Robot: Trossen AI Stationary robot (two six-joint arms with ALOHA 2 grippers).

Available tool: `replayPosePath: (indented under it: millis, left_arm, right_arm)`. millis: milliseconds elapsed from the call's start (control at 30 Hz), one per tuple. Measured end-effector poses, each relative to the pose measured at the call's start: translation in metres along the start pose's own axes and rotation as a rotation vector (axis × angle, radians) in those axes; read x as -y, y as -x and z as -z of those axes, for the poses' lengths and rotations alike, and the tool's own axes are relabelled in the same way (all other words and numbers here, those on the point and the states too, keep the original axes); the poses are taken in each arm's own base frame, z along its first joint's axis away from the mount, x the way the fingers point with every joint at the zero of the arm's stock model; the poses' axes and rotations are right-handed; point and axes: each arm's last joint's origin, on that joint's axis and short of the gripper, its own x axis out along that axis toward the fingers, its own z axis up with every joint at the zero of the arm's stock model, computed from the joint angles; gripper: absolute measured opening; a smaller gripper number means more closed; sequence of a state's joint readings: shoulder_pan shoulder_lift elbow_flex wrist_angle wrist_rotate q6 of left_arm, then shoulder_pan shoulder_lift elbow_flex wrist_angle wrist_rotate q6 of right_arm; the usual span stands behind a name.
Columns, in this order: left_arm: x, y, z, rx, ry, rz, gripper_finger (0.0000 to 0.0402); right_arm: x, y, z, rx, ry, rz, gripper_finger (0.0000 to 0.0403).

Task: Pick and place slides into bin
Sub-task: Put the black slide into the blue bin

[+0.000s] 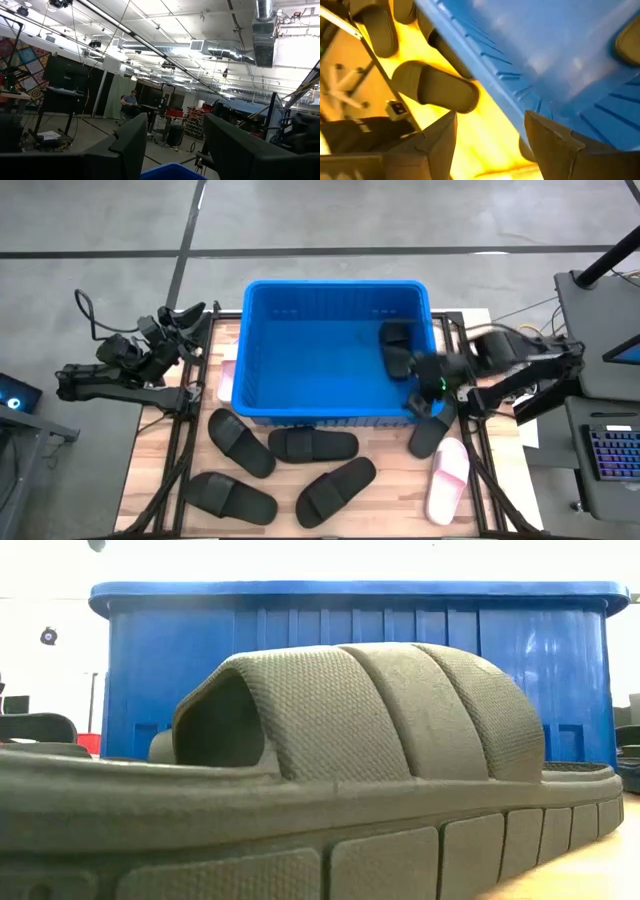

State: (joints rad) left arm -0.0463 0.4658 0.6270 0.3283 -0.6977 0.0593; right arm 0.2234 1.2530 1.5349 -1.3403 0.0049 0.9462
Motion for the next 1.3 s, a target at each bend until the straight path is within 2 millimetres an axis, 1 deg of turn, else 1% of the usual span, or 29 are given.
replayPosePath:
  millis: [100, 167, 333, 500, 667, 867, 1033, 1167, 1300]
  left_arm:
    - [0.001, -0.001, 0.001, -0.004, -0.003, 0.0, 0.018]
    - [0.001, -0.001, 0.001, -0.001, 0.0, 0.001, 0.018]
    - [0.0, 0.0, -0.001, 0.007, 0.007, 0.0, 0.018]
    - [-0.001, 0.001, -0.002, 0.011, 0.01, 0.0, 0.018]
    - [-0.004, 0.004, -0.006, 0.031, 0.027, -0.002, 0.018]
    - [-0.005, 0.005, -0.007, 0.032, 0.029, -0.002, 0.018]
    - [-0.005, 0.005, -0.007, 0.033, 0.03, -0.002, 0.018]
    - [-0.005, 0.005, -0.007, 0.033, 0.03, -0.002, 0.018]
    - [-0.005, 0.005, -0.007, 0.033, 0.03, -0.002, 0.018]
  right_arm:
    - [-0.015, -0.002, 0.021, 0.05, 0.034, 0.041, 0.0215]
    - [-0.022, -0.004, 0.034, 0.044, 0.034, 0.059, 0.0215]
    - [-0.037, -0.018, 0.059, -0.034, 0.02, 0.117, 0.0214]
    - [-0.048, -0.035, 0.08, -0.155, 0.102, 0.214, 0.0214]
    - [-0.049, -0.05, 0.093, -0.209, 0.111, 0.366, 0.0214]
    - [-0.056, -0.069, 0.102, -0.221, 0.165, 0.423, 0.0214]
    - [-0.058, -0.094, 0.111, -0.222, 0.154, 0.524, 0.0214]
    - [-0.058, -0.119, 0.118, -0.23, 0.098, 0.622, 0.0214]
    - [-0.058, -0.145, 0.125, -0.244, 0.08, 0.717, 0.0214]
